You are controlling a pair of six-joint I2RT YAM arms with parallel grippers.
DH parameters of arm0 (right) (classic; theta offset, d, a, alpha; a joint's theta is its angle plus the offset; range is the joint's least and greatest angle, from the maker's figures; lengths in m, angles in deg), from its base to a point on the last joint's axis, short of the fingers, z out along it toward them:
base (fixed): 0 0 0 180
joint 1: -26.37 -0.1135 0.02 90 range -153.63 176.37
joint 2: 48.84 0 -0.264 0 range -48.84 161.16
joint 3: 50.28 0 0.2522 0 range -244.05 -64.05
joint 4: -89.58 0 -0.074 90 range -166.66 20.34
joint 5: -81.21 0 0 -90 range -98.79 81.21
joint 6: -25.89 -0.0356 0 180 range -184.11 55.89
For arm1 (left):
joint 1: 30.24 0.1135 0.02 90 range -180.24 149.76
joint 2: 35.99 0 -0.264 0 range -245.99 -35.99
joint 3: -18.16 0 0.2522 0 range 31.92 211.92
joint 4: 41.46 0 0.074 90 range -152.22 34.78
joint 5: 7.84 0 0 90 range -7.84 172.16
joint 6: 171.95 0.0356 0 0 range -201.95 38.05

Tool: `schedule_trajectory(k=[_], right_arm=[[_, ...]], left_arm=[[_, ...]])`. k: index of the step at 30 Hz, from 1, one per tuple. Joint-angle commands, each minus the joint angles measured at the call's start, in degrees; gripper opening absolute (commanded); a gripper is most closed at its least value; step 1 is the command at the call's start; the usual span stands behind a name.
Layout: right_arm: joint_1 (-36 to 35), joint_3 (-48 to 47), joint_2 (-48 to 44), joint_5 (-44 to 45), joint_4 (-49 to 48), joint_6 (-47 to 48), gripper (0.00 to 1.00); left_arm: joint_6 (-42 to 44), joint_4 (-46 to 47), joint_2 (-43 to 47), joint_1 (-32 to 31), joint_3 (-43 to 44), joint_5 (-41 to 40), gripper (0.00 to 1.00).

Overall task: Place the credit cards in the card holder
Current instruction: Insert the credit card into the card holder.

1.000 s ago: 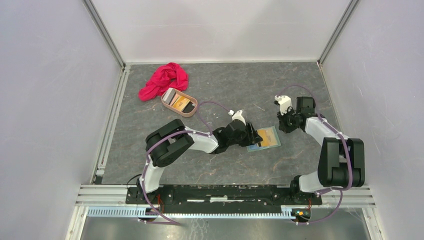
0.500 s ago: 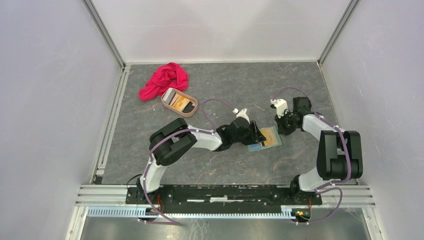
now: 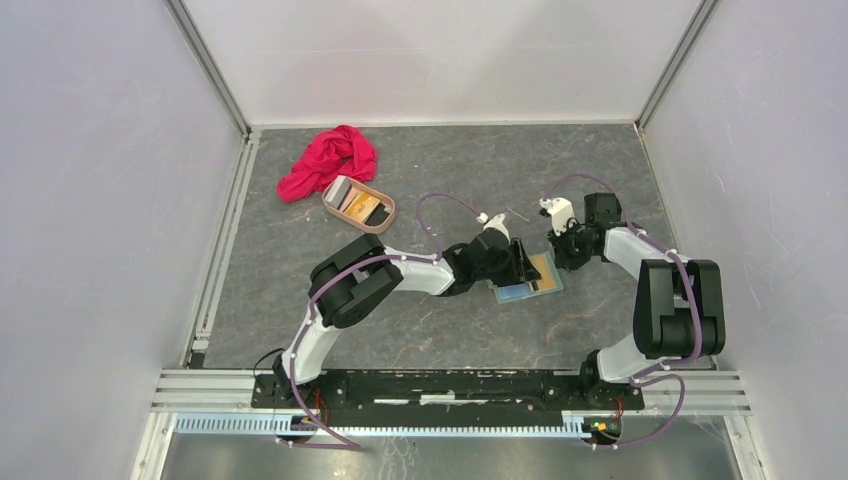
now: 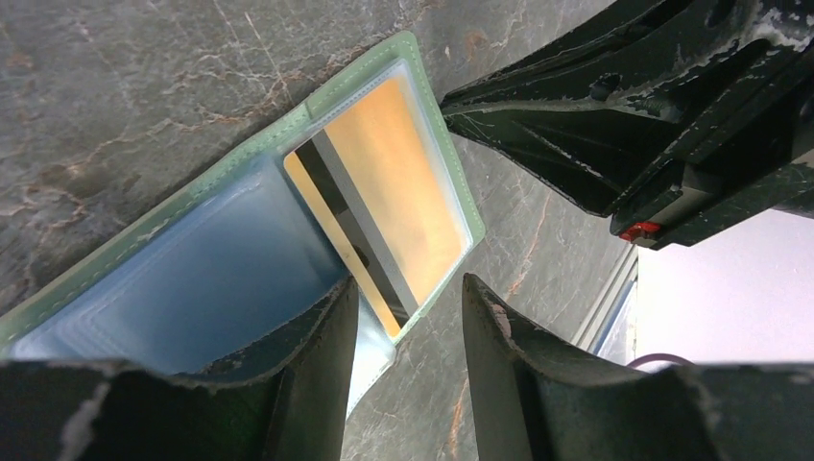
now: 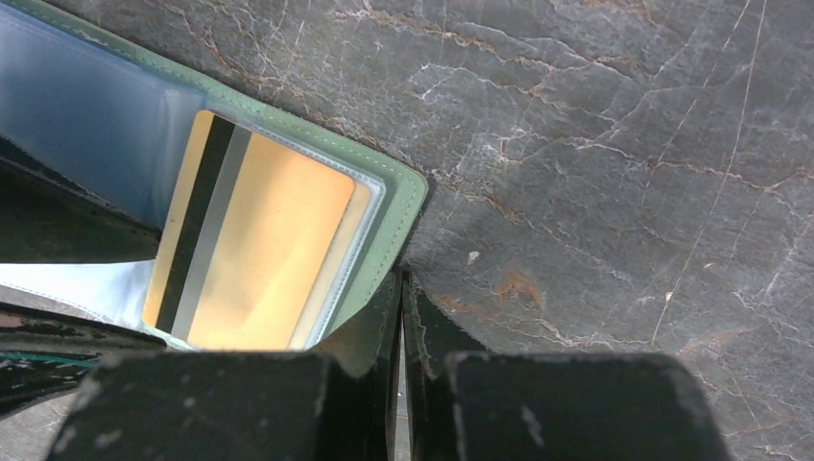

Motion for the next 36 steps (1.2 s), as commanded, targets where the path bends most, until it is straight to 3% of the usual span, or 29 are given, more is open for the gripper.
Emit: schedule_trajectory(k=[1,18,25,36], right_arm=[[-1.11,-1.19,0.68,-3.88,1.63,-0.05,0.08],[-1.04,-1.41,0.11,-4.50,1.73,0.23,0.09],[1.81,-0.81,-4.25,-4.64,0.35,0.22,0.21],[2.97,-0.47,-7.99,-11.35,1.01,3.31,0.25]], left_arm=[[3.73,-1.93,-2.11,0.14,3.53,1.27,0.51],[5.15,-2.19,-3.12,0.54,5.98,2.18,0.51],[8.48,-0.56,3.11,1.26,0.70,0.33,0.52],[14.36,-1.43,12.08,2.07,-5.16,-1.03,0.53]])
